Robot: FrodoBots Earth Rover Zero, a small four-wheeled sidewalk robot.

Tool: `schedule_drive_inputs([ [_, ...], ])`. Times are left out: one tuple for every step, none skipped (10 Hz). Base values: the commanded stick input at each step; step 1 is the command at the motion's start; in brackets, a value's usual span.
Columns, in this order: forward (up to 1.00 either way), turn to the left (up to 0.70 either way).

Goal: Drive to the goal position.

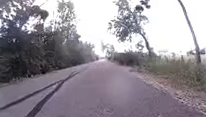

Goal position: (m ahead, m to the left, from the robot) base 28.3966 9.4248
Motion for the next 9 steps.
schedule_drive_inputs([
  [1.00,0.00],
  [1.00,0.00],
  [1.00,0.00],
  [1.00,0.00],
  [1.00,0.00],
  [1.00,0.00],
  [1.00,0.00],
  [1.00,0.00],
  [1.00,0.00],
])
